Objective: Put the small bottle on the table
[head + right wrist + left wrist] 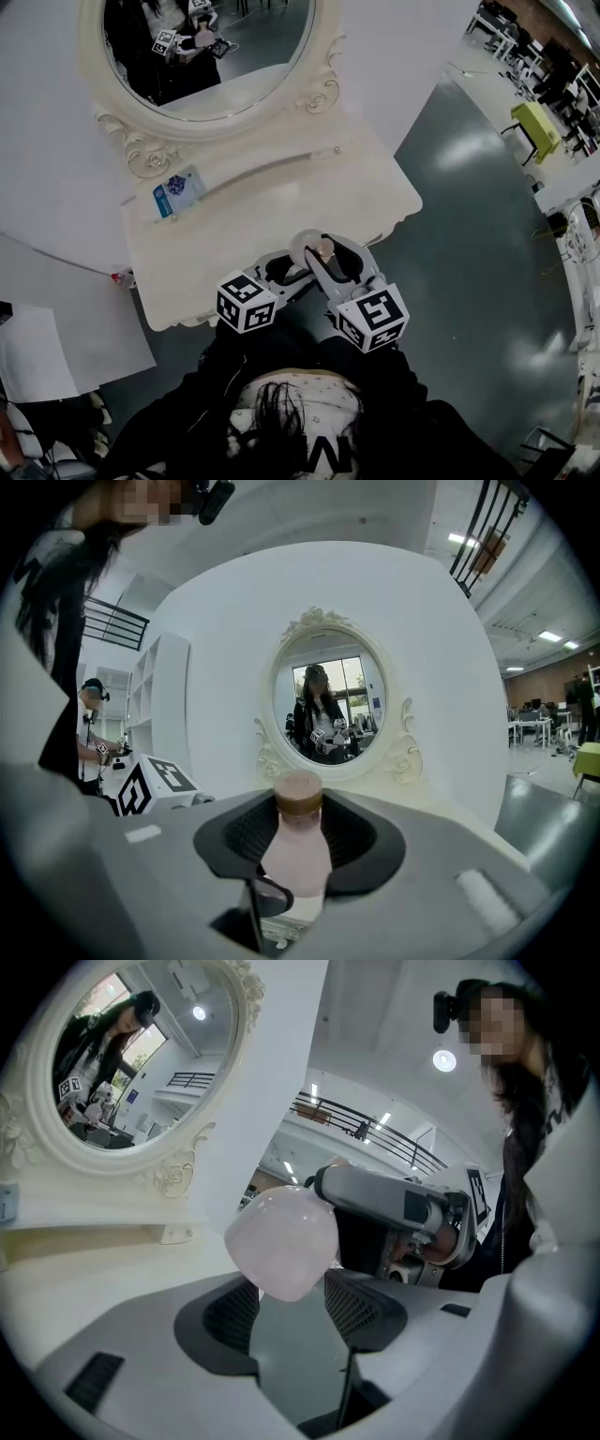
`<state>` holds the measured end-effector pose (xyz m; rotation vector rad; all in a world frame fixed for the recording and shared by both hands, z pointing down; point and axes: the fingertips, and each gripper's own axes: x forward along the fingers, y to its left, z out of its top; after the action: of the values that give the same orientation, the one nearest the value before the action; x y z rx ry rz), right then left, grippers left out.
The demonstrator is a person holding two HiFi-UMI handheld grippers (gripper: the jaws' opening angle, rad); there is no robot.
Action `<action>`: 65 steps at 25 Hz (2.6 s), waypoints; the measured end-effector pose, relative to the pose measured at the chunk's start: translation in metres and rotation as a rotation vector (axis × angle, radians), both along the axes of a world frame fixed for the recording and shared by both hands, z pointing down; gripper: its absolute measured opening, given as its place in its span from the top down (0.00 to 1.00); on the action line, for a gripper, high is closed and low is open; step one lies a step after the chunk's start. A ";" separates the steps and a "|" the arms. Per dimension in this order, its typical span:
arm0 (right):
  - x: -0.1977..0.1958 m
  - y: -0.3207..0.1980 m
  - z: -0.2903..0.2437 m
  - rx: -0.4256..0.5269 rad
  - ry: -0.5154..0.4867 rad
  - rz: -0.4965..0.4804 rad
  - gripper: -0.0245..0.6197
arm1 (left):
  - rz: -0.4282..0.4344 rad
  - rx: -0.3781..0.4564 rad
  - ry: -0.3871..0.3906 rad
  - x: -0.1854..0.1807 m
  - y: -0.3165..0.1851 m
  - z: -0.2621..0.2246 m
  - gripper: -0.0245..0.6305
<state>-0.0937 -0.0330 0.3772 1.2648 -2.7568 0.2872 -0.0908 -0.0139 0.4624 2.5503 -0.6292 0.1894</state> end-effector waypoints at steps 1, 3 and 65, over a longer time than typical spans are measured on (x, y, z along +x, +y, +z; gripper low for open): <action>-0.003 -0.002 0.001 -0.003 0.004 0.000 0.73 | 0.001 -0.004 0.003 -0.003 -0.002 0.001 0.66; -0.008 -0.006 0.004 -0.013 0.010 -0.002 0.73 | 0.000 -0.015 0.012 -0.007 -0.004 0.004 0.66; 0.134 -0.260 0.156 -0.441 -0.055 -0.177 0.73 | -0.156 -0.405 -0.095 0.135 -0.225 0.143 0.66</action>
<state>0.0408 -0.2933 0.5332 0.9078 -2.6155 0.8649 0.0444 -0.2393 0.6054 2.1046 -0.7395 0.3475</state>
